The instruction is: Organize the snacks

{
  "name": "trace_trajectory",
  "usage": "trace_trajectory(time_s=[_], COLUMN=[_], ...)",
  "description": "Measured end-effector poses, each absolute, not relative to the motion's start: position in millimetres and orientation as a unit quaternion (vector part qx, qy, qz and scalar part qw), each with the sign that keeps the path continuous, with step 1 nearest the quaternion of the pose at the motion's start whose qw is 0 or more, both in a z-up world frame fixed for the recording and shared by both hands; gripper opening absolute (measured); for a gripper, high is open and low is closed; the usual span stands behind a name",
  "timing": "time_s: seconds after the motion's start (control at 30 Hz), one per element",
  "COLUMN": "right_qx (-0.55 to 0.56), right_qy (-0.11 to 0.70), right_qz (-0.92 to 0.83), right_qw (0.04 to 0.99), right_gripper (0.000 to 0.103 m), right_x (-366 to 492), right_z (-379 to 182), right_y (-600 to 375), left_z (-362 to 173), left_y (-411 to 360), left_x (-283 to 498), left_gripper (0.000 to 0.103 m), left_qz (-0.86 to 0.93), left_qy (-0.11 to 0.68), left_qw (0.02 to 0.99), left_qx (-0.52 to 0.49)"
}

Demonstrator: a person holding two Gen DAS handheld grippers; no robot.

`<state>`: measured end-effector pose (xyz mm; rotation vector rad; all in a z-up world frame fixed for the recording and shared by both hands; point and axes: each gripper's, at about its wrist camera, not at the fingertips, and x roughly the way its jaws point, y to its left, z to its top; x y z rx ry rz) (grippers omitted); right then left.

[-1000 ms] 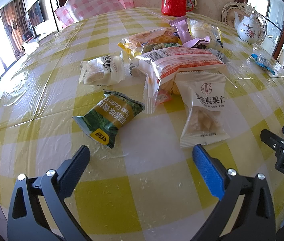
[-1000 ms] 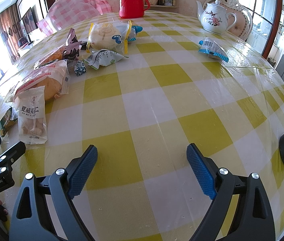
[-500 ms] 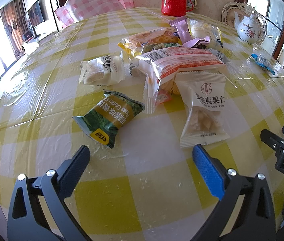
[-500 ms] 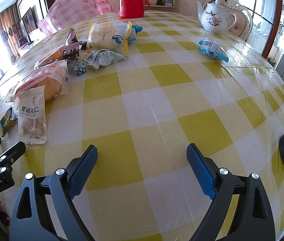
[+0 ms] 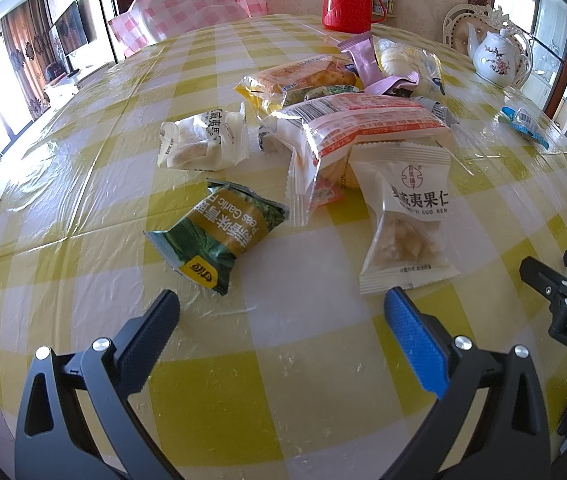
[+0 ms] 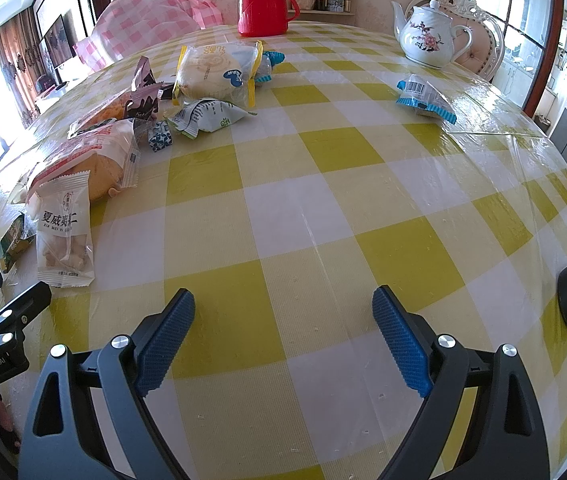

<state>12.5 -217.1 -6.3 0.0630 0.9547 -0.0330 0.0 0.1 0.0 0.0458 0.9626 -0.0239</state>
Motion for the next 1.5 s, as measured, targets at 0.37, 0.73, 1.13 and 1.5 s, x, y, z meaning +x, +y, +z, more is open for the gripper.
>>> trace_trajectory(time_s=[0.37, 0.73, 1.13, 1.5], right_qx=[0.030, 0.094, 0.044, 0.015], right_qy=[0.459, 0.420, 0.434, 0.391], right_qz=[-0.016, 0.099, 0.070, 0.098], right_qw=[0.888, 0.897, 0.897, 0.915], right_gripper=[0.087, 0.087, 0.075, 0.021], right_x=[14, -14, 32, 3], right_z=[-8, 15, 14, 23], right_y=[-218, -178, -94, -148], left_z=[0, 11, 14, 16], left_y=[1, 86, 99, 59], left_x=[-1, -29, -43, -18], left_gripper=[0.102, 0.102, 0.102, 0.102], left_qz=[-0.016, 0.057, 0.090, 0.054], left_qy=[0.464, 0.435, 0.407, 0.419], left_qw=[0.886, 0.891, 0.896, 0.905], left_qx=[0.023, -0.119, -0.150, -0.040])
